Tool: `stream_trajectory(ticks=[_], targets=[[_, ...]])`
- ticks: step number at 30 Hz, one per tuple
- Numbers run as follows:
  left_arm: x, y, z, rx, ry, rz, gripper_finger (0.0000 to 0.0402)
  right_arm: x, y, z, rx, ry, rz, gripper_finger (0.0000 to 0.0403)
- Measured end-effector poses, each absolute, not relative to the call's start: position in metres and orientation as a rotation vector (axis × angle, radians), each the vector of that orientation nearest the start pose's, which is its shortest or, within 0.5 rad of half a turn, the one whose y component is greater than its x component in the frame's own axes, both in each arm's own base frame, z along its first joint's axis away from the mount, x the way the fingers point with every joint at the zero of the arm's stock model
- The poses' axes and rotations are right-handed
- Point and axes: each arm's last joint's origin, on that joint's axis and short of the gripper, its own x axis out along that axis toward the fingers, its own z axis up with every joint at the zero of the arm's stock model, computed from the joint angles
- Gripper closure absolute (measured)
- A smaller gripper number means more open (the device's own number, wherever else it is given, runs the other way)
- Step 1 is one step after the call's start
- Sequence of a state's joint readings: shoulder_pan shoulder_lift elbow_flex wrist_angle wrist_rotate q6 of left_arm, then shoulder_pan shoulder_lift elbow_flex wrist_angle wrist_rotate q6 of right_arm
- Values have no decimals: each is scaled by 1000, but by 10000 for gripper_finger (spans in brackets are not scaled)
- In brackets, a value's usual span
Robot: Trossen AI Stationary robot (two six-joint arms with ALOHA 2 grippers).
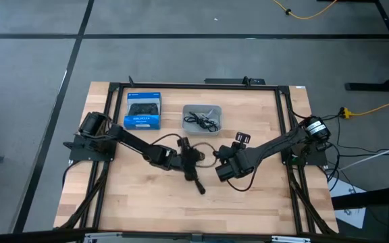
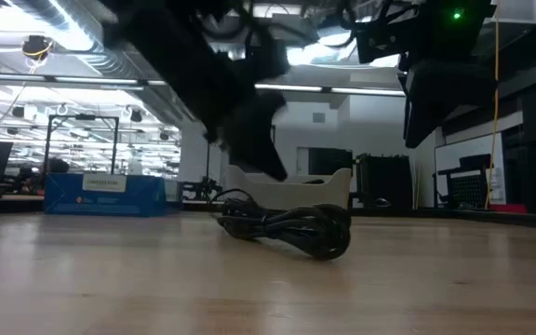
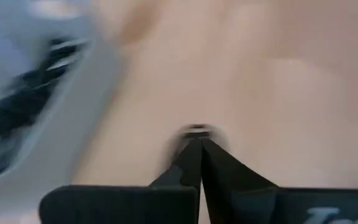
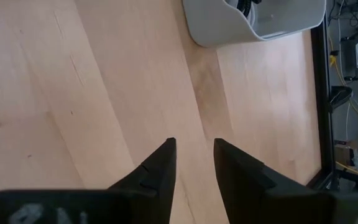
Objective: Pick and place USB-C Cables
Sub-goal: Put the bottom black charger cable into the white bin
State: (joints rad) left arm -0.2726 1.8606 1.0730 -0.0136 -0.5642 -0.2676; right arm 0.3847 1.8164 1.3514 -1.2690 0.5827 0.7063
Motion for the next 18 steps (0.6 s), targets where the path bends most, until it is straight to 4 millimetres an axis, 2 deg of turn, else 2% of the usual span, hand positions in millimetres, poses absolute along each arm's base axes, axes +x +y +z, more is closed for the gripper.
stream_trajectory(ticks=[3,6,10,14,18], targets=[[362,-100,172,29,756,170,401,298,104,213,-243,1348,-647,290],[359,-110,172,6,830,21,401,298,104,213,-239,1346,-651,290],[356,-116,173,103,826,-38,401,298,104,213,-237,1345,-652,290],[356,-117,173,112,824,-33,401,298,104,213,-230,1343,-661,290],[356,-120,170,121,849,-181,401,298,104,213,-230,1344,-661,290]])
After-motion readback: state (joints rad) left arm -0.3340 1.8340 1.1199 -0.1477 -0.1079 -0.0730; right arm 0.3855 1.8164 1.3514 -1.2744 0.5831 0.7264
